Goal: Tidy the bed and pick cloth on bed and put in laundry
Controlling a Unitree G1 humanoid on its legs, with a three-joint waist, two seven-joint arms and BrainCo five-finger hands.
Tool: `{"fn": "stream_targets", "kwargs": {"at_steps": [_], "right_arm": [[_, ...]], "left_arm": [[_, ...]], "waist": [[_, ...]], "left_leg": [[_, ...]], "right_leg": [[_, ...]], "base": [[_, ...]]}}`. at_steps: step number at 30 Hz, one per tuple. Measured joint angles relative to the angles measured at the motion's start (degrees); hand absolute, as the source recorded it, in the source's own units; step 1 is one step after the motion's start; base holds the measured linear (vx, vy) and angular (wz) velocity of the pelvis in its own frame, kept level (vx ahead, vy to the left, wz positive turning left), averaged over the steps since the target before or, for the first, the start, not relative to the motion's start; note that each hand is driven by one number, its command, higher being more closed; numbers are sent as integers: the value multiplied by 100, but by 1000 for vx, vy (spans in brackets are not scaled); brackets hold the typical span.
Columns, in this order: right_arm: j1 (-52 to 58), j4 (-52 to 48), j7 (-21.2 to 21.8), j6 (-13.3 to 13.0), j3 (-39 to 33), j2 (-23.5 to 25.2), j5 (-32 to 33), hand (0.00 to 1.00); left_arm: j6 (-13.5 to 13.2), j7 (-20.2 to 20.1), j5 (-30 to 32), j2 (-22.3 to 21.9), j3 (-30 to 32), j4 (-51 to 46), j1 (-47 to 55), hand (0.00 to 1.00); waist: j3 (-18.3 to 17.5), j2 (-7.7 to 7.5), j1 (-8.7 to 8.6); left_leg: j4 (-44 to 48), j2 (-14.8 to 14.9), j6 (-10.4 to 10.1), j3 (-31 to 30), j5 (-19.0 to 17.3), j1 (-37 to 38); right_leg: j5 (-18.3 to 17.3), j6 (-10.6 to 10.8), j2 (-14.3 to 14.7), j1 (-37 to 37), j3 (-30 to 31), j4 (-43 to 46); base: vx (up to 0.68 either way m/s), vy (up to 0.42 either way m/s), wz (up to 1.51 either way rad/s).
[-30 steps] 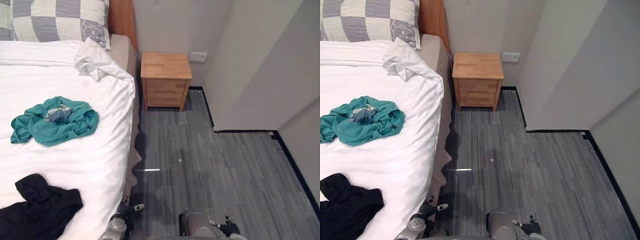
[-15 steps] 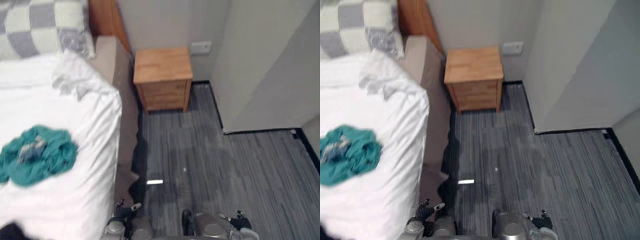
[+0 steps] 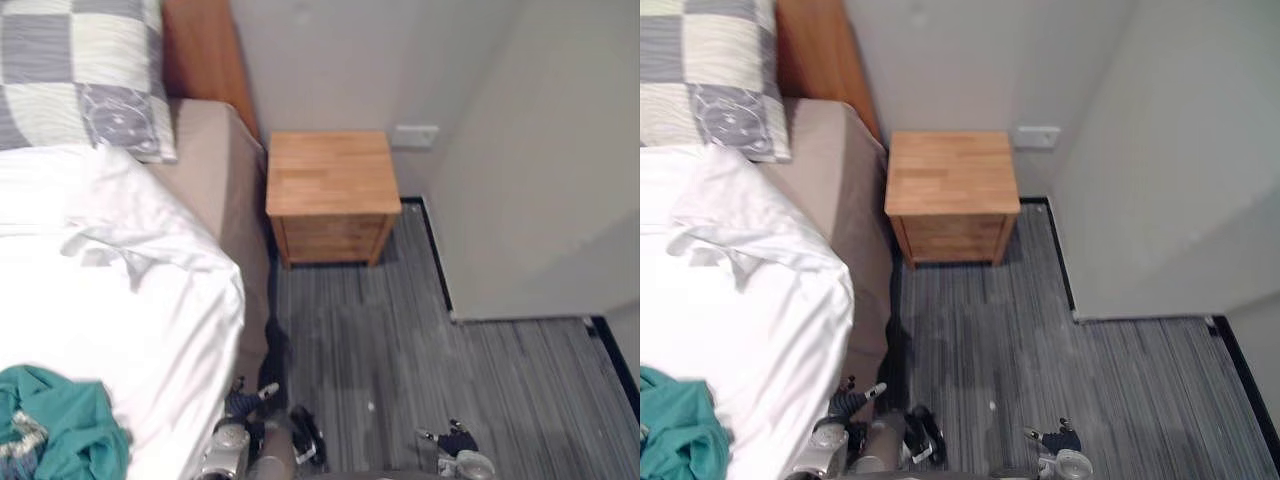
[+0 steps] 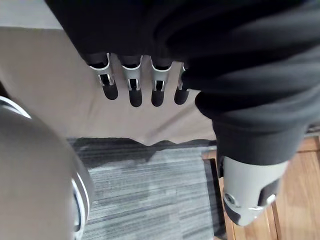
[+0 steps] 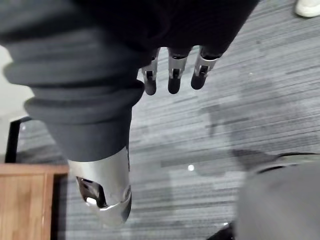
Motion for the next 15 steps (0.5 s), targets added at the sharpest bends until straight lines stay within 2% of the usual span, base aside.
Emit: {"fn": "stream_targets", "kwargs": {"at_steps": [1, 2, 3, 5, 6, 8, 9, 10, 11, 12, 13, 14, 15], "right_arm": [[-1, -4, -8, 12, -11, -61, -1, 0], [8, -11, -8, 12, -8, -87, -1, 0], [19, -48, -9, 7, 6, -112, -2, 0], [27, -58, -10, 6, 2, -117, -6, 0], [41, -59, -10, 6, -2, -117, -7, 0], [55, -59, -11, 8, -77, -118, -7, 0], [95, -52, -11, 13, -118, -111, -6, 0], [115, -46, -12, 13, -124, -101, -6, 0], [199, 16, -7, 13, -252, -24, 4, 0], [156, 79, -10, 22, -400, -97, 3, 0], [186, 13, -13, 21, -582, -115, 6, 0], [234, -94, -9, 22, -612, -109, 7, 0], [311, -194, -4, 21, -611, -84, 9, 0]], "left_arm": [[79, -119, -5, -2, -104, 99, 7, 0], [107, -174, -3, 0, -232, 158, 16, 0], [118, -230, -2, 15, -327, 192, 22, 0], [122, -231, -1, 12, -406, 201, 23, 0], [121, -230, -2, 1, -406, 202, 22, 0], [114, -224, -3, -69, -407, 206, 22, 0], [107, -202, -7, -91, -385, 216, 21, 0], [98, -197, -11, -85, -375, 215, 15, 0], [78, -195, -51, -15, -355, 255, -32, 0], [84, -201, -71, -104, -346, 271, -74, 0], [70, -205, -101, -177, -223, 203, 4, 0], [42, -199, -105, -204, -19, 201, 83, 0], [66, -203, -109, -197, 100, 203, 99, 0]], "waist": [[27, 42, -69], [33, 78, -146], [93, 182, -193], [90, 175, -199], [91, 176, -214], [100, 190, -298], [84, 165, -305], [63, 104, -306], [127, 49, -329], [175, 242, -280], [132, 411, -255], [145, 568, -275], [132, 546, -275]], "left_leg": [[-255, -181, -1, -363, -1, 419], [-363, -209, -4, -560, 2, 632], [-522, -209, -40, -862, 23, 959], [-740, -118, -100, -1483, 58, 1400], [-732, -80, -134, -1727, 78, 1437], [-723, -24, -359, -2529, 131, 1437], [-675, -17, -583, -3044, 49, 1348], [-619, -27, -678, -3213, -10, 1263], [-438, -49, -1020, -3667, -254, 1115], [-296, 127, -1123, -3882, -268, 964], [-94, 295, -1256, -4018, -207, 702], [34, 514, -1335, -4284, -197, 569], [45, 598, -1466, -4436, -113, 491]], "right_leg": [[-336, -104, -218, -429, -135, 1091], [-533, -161, -290, -569, -269, 1388], [-791, -294, -327, -782, -421, 1531], [-1176, -554, -243, -1219, -446, 972], [-1256, -551, -191, -1353, -348, 572], [-1234, -563, -22, -1579, 501, -965], [-1031, -538, 74, -1575, 1377, -1966], [-880, -549, 72, -1540, 1708, -2309], [-509, -209, 3, -1421, 2105, -2573], [-654, -329, 109, -1329, 1728, -2425], [-773, -403, 275, -1347, 1662, -2146], [-921, -447, 584, -1365, 2095, -1602], [-1052, -505, 685, -1345, 2124, -1359]], "base": [[495, 84, 141], [501, 16, 161], [390, -22, 141], [457, -116, 153], [428, -194, 175], [471, -388, 227], [437, -460, 226], [298, -447, 255], [198, -373, 211], [209, -459, 237], [209, -481, 211], [191, -455, 215], [126, -354, 196]]}}
